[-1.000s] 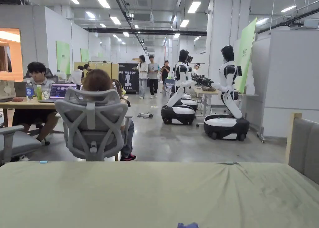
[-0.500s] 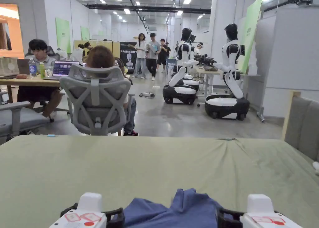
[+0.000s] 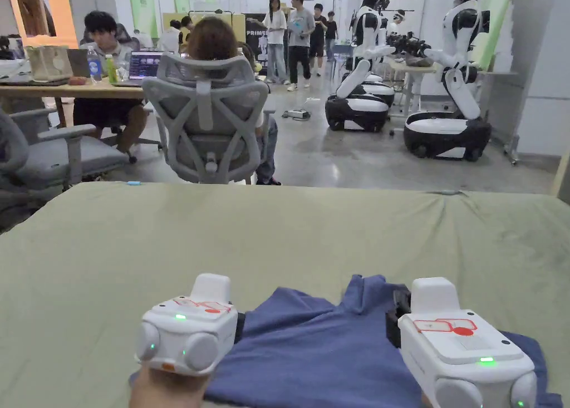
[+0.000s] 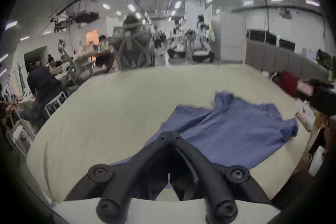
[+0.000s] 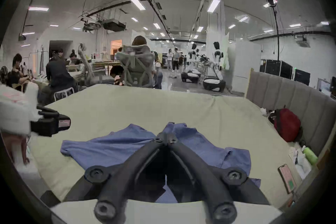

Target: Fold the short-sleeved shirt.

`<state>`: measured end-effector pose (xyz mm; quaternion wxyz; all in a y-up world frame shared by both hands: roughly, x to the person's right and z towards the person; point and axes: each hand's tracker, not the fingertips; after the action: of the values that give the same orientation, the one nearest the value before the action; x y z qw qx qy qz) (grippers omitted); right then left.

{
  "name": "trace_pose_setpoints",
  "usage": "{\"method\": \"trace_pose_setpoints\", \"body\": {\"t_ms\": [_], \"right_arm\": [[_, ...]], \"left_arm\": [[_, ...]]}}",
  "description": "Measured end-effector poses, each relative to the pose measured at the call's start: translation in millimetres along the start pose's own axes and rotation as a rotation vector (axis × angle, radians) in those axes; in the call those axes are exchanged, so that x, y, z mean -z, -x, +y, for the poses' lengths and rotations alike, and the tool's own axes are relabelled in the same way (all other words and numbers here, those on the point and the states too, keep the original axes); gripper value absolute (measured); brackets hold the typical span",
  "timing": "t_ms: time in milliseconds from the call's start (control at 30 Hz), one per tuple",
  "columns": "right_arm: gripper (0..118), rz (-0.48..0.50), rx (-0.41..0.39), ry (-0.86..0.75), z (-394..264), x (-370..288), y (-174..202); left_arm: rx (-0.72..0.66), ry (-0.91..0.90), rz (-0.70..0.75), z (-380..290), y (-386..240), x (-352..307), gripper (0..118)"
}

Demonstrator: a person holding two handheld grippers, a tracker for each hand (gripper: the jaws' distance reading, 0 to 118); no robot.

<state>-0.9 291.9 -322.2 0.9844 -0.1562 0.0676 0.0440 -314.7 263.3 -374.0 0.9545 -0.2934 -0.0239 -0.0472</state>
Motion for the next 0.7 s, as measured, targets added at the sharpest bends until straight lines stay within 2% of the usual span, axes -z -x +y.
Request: {"method": "trace_pose_setpoints", "body": {"t_ms": [67,133,233,267,300,333,367,400,433,500,600,633,667,700], "right_arm": [[0,0.001,-0.008,0.010,-3,3,2],[0,0.008,-0.004,0.021,-8,5,3],[0,0.010,-0.002,0.039,-13,9,5],[0,0.012,-0.003,0.045,-14,11,6],[0,0.012,-0.006,0.051,-15,14,7],[0,0.014,-0.006,0.058,-16,16,8],[0,0.016,-0.006,0.064,-17,18,8],[0,0.016,-0.008,0.069,-18,19,9],[0,0.015,-0.013,0.072,-19,20,9],[0,0.015,-0.015,0.079,-22,20,8],[0,0.004,-0.012,0.095,-27,22,3],[0,0.000,-0.009,0.103,-28,24,1],[0,-0.003,-0.006,0.112,-30,26,-3],[0,-0.007,-0.005,0.119,-31,27,-7]], "left_arm": [[-0.130,0.170,-0.018,1,48,25,0],[-0.196,0.300,-0.017,-6,90,44,0],[-0.240,0.361,-0.004,-17,124,54,3],[-0.291,0.354,-0.036,-20,130,55,26],[-0.344,0.362,-0.049,-23,137,58,65],[-0.377,0.368,-0.055,-25,137,61,113],[-0.381,0.376,-0.038,-30,137,66,118],[-0.370,0.382,-0.033,-34,135,69,107],[-0.356,0.377,-0.010,-35,132,72,101],[-0.364,0.408,-0.001,-44,127,84,101],[-0.354,0.458,-0.004,-56,119,105,82],[-0.328,0.483,-0.013,-62,114,111,82],[-0.281,0.504,-0.008,-67,108,115,59],[-0.216,0.480,0.034,-69,103,113,50]]}}
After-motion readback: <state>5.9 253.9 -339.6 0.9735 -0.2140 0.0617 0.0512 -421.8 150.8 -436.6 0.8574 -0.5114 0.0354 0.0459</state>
